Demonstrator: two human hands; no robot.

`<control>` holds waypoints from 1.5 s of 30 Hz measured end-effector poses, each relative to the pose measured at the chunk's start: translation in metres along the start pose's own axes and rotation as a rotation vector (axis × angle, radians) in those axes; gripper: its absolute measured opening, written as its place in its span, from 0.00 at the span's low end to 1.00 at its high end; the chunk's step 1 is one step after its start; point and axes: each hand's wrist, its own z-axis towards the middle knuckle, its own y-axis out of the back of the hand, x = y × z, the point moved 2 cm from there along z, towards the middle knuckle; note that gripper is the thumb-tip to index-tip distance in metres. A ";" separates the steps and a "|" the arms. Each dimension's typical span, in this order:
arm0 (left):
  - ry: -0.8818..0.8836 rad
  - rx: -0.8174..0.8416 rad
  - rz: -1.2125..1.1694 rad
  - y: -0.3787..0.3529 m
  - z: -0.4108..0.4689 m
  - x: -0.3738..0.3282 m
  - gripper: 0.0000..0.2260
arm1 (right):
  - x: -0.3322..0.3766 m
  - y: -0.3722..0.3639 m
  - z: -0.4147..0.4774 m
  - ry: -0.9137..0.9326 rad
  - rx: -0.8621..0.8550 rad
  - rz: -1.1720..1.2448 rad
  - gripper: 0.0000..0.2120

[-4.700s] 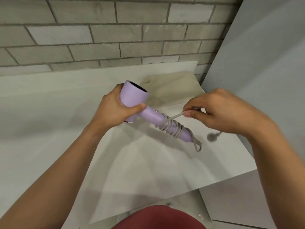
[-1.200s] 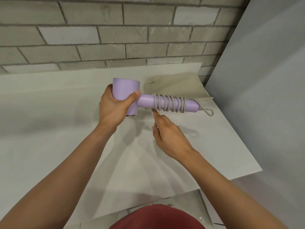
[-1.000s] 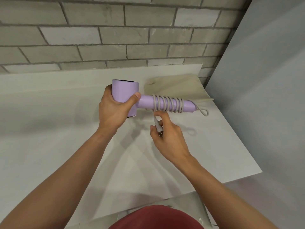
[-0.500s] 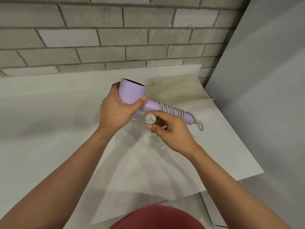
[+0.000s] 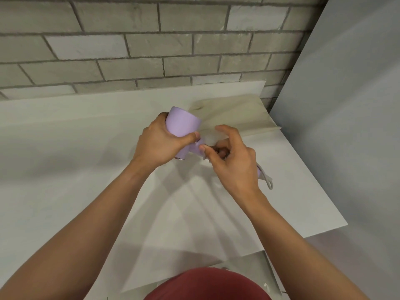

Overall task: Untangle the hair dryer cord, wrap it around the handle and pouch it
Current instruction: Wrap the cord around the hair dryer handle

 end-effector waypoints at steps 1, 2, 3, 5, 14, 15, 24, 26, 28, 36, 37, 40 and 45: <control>0.015 0.023 -0.011 -0.001 0.001 0.001 0.32 | 0.000 0.000 0.001 -0.009 -0.008 -0.027 0.23; 0.027 0.040 -0.017 -0.001 0.002 0.001 0.32 | 0.000 0.001 0.002 -0.018 -0.016 -0.056 0.23; 0.037 0.052 -0.021 -0.002 0.002 0.001 0.32 | -0.001 0.000 0.002 -0.021 -0.021 -0.085 0.23; 0.056 0.076 -0.034 -0.003 0.003 0.002 0.31 | -0.001 -0.002 0.000 0.036 -0.045 -0.151 0.19; 0.196 0.210 -0.118 -0.008 0.004 0.011 0.31 | -0.018 -0.010 -0.014 0.561 -0.041 -0.555 0.21; 0.223 0.232 -0.130 -0.008 0.004 0.013 0.31 | -0.021 -0.011 -0.017 0.562 0.027 -0.632 0.27; 0.401 0.486 -0.096 -0.007 0.004 0.022 0.27 | -0.035 -0.027 -0.024 0.663 0.000 -1.035 0.34; 0.406 0.513 -0.122 -0.005 0.003 0.021 0.25 | -0.035 -0.025 -0.019 0.645 0.021 -0.991 0.35; 0.385 0.524 -0.118 0.000 0.002 0.019 0.24 | -0.033 -0.024 -0.016 0.611 0.046 -0.918 0.37; 0.364 0.328 -0.801 0.024 0.004 0.038 0.17 | -0.027 -0.015 0.002 0.041 0.169 -0.228 0.33; 0.372 0.300 -0.862 0.018 -0.003 0.046 0.12 | -0.024 -0.015 0.002 -0.019 0.153 -0.115 0.26; 0.348 0.426 -0.869 -0.008 -0.026 0.065 0.17 | -0.020 -0.024 -0.002 -0.235 0.215 0.211 0.11; 0.267 0.640 -1.016 -0.031 -0.049 0.065 0.23 | -0.022 -0.049 -0.017 -0.443 0.380 0.400 0.09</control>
